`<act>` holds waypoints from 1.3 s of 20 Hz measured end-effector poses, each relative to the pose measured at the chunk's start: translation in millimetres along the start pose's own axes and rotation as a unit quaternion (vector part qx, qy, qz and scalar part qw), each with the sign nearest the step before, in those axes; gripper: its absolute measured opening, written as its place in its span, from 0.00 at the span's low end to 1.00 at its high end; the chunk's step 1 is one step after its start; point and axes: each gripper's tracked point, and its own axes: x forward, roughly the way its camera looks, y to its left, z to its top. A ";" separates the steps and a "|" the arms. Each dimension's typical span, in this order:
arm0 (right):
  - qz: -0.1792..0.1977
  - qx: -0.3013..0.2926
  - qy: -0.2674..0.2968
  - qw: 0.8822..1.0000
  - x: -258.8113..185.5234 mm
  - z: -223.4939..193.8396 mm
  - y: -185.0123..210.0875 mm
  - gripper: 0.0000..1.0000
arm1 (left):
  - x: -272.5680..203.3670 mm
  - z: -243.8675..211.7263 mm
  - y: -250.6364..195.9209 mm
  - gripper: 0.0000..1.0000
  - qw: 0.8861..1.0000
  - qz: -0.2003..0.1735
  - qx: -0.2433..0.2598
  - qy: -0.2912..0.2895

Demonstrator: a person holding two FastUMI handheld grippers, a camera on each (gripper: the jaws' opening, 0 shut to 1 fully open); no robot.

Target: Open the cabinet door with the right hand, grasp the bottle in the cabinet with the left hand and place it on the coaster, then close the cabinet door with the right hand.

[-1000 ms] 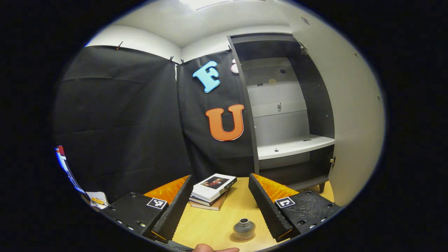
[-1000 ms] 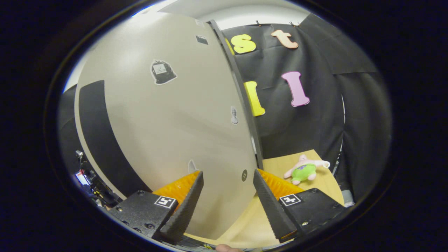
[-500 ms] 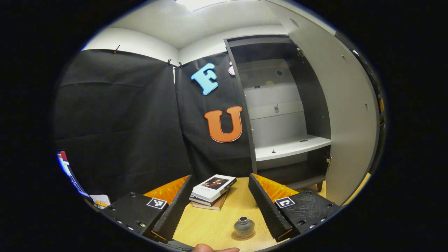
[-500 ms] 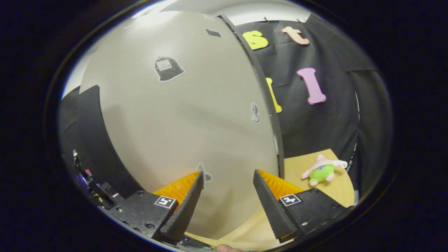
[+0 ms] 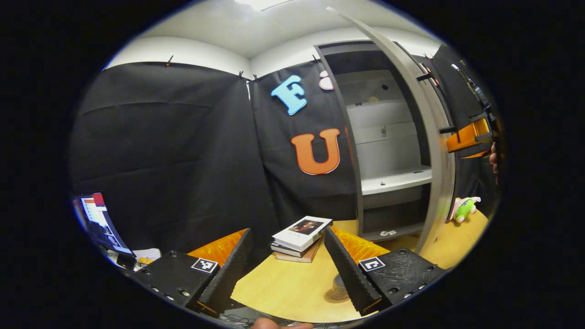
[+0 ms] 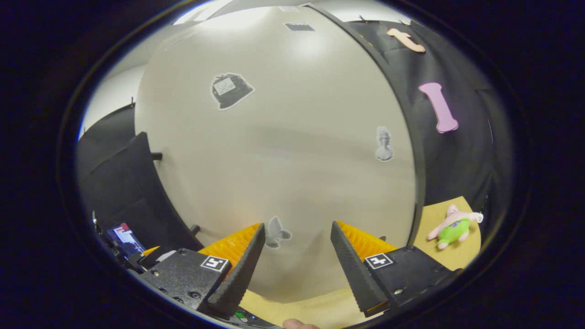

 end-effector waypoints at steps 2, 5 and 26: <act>0.020 -0.015 0.002 1.000 17.0 4.9 26.8 0.94 | -8.6 0.0 15.8 0.96 1.000 0.019 0.002 0.000; 0.045 -0.034 0.006 0.998 27.6 2.2 56.3 0.94 | -18.3 -2.1 33.0 0.96 0.999 0.042 0.003 0.003; -0.238 -0.067 -0.078 0.966 -111.3 3.8 -53.0 1.00 | 36.9 94.3 -183.2 0.96 0.968 -0.241 -0.062 -0.032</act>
